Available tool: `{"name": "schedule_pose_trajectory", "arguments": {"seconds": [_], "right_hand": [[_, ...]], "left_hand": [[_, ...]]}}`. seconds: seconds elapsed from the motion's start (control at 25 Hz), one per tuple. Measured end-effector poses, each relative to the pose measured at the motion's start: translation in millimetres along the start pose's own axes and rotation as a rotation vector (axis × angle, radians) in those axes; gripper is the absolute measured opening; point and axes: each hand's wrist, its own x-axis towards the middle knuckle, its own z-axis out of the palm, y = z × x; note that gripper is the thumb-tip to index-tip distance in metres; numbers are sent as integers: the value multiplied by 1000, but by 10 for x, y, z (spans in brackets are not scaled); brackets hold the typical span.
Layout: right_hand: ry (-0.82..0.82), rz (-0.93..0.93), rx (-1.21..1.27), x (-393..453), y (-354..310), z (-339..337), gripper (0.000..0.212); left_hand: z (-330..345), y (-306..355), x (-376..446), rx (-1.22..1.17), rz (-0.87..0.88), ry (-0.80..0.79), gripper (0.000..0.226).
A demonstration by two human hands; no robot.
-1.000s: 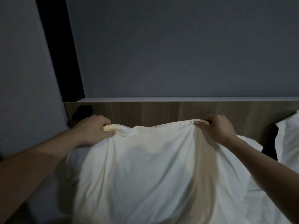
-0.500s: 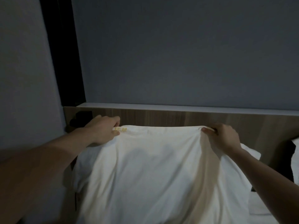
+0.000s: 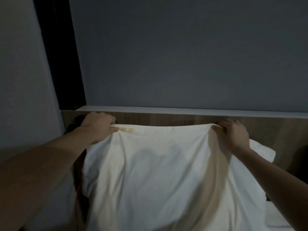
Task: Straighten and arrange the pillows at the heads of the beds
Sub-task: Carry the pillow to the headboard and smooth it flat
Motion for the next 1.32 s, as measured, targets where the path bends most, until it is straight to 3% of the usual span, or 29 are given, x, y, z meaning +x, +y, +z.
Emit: {"name": "schedule_pose_trajectory", "arguments": {"seconds": [0.12,0.28,0.44,0.68,0.84,1.0,1.08,1.24,1.32], "right_hand": [[-44,-17,-130,32,57,152,25],[-75,58,-169,-157,286,270,35],[-76,121,-100,-215,340,221,23],[-40,278,28,-129,164,285,29],[8,313,42,-178,192,266,28],[-69,321,105,-324,332,211,25],[-108,272,71,-450,540,141,34],[-229,239,126,-626,863,-68,44],[-294,240,130,-611,976,-147,45]], "left_hand": [[18,23,38,6,-40,-88,34],[22,10,119,55,8,-123,26],[29,19,160,177,-24,-27,27],[64,57,222,301,-182,112,35],[111,131,260,246,-231,131,31],[223,224,203,252,-197,165,20],[285,266,151,213,-177,207,17],[335,397,184,-45,-193,136,32],[315,481,235,-66,-133,110,36]]}}
